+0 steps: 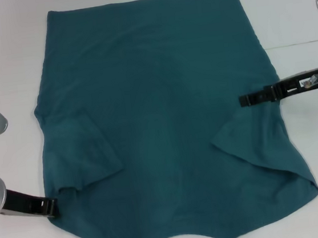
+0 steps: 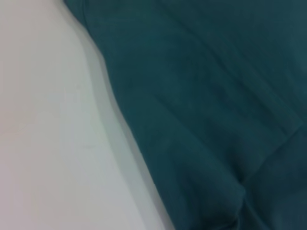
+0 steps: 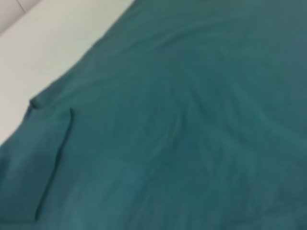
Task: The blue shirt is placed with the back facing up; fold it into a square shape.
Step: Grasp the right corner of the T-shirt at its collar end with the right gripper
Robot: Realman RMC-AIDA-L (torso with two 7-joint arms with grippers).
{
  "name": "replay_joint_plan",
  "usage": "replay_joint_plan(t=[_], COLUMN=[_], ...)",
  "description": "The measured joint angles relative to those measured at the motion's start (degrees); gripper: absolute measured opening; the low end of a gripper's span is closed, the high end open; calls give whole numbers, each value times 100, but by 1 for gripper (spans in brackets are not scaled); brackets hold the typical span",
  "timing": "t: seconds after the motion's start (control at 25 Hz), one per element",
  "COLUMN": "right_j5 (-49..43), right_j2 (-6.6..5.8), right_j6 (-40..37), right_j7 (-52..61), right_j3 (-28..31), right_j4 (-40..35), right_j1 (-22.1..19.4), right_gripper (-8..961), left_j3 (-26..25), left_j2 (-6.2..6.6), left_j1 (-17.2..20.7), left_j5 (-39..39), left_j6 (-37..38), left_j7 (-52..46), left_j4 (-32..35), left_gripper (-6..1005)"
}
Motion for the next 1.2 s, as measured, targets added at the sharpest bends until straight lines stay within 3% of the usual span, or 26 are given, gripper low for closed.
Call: replay_joint_plan(t=[0.32,0.68,0.92,1.2], right_j5=[-1251,-2133,-2396,-2382], right_j2=[4,184,196,226], right_j6=[-850,-2114,-2266,-2197], right_j7=[655,1392,1852,2072], right_j3=[0,-162,-847,-1212], right_j4=[-214,-941,-1049,-1084], right_j1=[180,95,-118,-238], right_gripper=[885,882,883,882], left_j3=[-28,-34,-9,-4], left_j2=[16,26,29,26], left_j1=[-1,-58,-61,-55], left_j5=[-224,-276,-290,-314], left_j6=[66,59,69,34], left_j7=[154,297,310,327], left_j4=[22,-4,-10,-21], left_gripper=[68,66,65,65])
